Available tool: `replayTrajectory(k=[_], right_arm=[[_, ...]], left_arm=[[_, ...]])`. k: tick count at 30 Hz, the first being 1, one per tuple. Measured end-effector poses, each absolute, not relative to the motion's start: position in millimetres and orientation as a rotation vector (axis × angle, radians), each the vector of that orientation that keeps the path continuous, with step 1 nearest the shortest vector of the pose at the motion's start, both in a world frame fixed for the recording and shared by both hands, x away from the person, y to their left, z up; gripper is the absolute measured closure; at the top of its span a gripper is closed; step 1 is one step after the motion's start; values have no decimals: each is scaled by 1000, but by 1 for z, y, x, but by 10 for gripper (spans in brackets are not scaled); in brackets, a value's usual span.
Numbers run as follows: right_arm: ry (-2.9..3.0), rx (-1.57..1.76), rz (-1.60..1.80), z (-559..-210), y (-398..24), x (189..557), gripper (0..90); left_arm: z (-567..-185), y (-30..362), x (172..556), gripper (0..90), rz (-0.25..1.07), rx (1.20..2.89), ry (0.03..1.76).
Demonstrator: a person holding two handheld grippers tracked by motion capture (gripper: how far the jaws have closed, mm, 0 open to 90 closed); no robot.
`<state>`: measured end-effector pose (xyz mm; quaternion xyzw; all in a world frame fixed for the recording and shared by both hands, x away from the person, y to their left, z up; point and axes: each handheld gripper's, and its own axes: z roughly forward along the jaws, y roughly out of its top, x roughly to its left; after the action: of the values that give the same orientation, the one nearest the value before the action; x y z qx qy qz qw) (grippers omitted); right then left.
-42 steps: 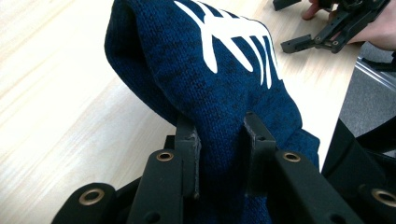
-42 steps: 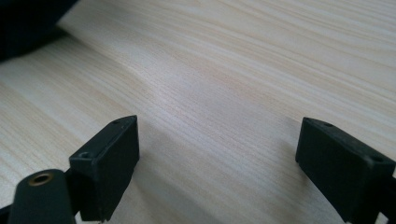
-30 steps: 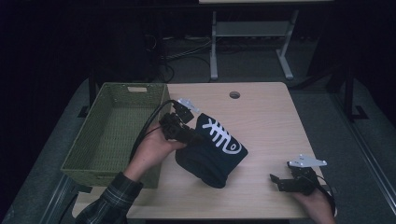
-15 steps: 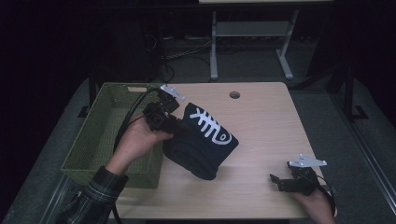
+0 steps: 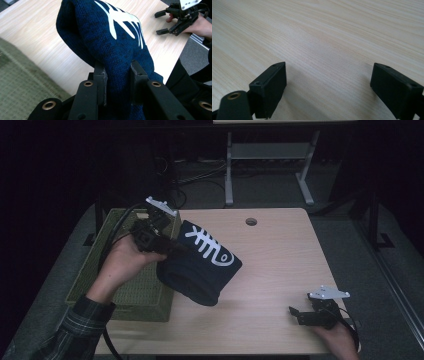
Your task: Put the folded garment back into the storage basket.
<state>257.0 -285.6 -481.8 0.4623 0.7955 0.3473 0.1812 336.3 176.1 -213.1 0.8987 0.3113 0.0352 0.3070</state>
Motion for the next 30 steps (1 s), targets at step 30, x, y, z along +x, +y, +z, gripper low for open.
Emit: replayTrajectory(k=[30], right_arm=[[2244,1311,979,-482,-285,257,133]], left_arm=[[-174,283,318,720,224,2231,1048]])
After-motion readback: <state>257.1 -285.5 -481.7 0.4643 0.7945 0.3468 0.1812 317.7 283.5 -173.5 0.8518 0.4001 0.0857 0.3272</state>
